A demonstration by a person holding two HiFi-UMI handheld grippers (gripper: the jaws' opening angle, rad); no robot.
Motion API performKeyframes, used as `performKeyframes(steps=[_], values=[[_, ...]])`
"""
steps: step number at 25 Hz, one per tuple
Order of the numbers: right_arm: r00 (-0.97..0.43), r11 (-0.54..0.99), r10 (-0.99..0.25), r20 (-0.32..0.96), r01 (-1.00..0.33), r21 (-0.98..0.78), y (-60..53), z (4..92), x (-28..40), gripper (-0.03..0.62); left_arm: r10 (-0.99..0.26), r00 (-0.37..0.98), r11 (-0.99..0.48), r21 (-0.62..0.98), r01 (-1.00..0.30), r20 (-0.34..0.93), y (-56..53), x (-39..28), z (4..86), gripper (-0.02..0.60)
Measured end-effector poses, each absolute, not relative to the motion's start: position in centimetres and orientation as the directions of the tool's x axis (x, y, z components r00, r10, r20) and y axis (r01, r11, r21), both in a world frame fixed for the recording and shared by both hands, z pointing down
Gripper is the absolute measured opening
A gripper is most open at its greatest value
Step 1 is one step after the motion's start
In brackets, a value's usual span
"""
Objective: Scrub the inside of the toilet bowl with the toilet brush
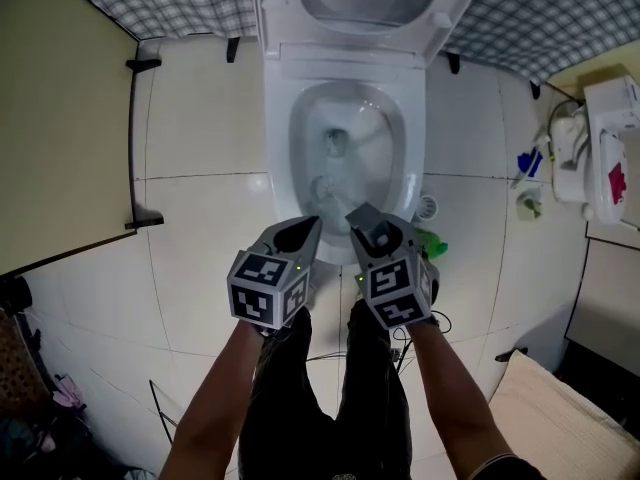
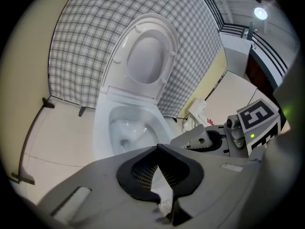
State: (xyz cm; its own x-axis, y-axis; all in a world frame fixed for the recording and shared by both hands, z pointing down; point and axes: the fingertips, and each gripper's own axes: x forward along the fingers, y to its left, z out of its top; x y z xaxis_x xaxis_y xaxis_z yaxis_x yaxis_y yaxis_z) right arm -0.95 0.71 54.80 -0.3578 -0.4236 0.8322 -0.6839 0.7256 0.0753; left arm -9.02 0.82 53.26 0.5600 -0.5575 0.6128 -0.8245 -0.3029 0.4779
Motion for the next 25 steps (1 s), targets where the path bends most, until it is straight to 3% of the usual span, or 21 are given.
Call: performKeyframes(steps=[19,25], values=[[-0.266,0.71,-0.406,0.874,-0.694,0.118,-7.3,62.5,-0.7,0.187,-0.553,0.557,-0.297,0.479,-0.826,0.619,0.7,-8.9,54.4,0.006],[-0.295,0.698,-0.414,0.861,-0.71,0.093,-5.9,58.3,1.1,0.186,-0.549,0.555,-0.301,0.472,-0.829,0.625,1.5,-8.6,54.7,0.006]])
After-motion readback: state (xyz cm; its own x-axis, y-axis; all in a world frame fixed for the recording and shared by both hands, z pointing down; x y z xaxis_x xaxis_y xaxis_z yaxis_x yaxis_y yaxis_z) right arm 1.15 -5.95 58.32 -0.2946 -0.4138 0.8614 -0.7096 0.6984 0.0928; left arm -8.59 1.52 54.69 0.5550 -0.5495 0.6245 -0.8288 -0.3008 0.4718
